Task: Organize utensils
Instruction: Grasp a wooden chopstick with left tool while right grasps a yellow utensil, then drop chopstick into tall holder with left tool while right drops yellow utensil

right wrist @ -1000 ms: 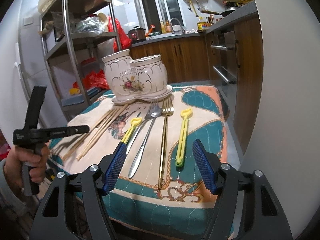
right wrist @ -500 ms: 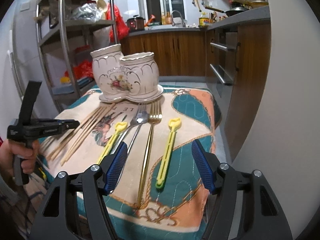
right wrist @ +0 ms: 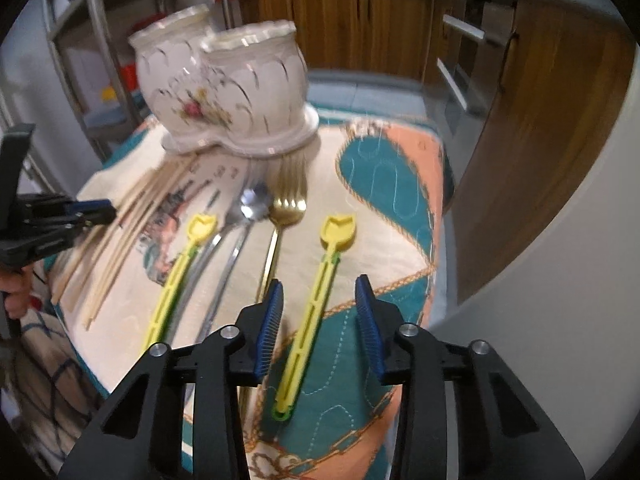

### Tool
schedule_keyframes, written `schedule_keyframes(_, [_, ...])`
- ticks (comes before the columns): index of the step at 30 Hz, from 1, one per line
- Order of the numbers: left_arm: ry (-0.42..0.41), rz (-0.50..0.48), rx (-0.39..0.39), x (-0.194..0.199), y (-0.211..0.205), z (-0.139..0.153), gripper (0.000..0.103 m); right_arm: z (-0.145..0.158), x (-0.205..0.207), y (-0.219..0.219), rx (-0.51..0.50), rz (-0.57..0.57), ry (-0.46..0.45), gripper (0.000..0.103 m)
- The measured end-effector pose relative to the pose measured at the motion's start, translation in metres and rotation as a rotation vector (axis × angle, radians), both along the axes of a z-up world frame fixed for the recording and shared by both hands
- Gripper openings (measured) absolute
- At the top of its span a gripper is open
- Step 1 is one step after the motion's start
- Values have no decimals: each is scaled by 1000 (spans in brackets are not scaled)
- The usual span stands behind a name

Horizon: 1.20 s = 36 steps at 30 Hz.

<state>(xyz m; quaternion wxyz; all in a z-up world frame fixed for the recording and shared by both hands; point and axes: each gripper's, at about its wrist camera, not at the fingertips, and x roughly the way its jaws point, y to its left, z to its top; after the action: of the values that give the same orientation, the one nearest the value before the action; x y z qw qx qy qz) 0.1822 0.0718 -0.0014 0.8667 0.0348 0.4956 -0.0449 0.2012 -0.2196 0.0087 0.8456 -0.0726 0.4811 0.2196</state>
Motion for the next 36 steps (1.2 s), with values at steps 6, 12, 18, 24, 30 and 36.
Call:
schedule_keyframes(6, [113, -85, 61, 9, -2, 2, 18, -10, 17, 18, -123, 95, 152, 35])
schedule_keyframes(12, [290, -141, 56, 23, 1, 6, 18, -14, 40, 38, -259, 169, 334, 35])
schedule_keyframes(18, [381, -167, 9, 26, 13, 6, 17, -9, 50, 46, -259, 196, 373, 15])
schedule_keyframes(24, [327, -124, -89, 18, 36, 6, 6, -3, 51, 24, -159, 143, 352, 11])
schedule_keyframes(30, [158, -67, -163, 10, 62, 23, 5, 14, 47, -5, -22, 97, 287, 11])
schedule_keyframes(36, [-151, -25, -241, -13, 77, 76, 5, 59, 37, -19, 180, 62, 88, 11])
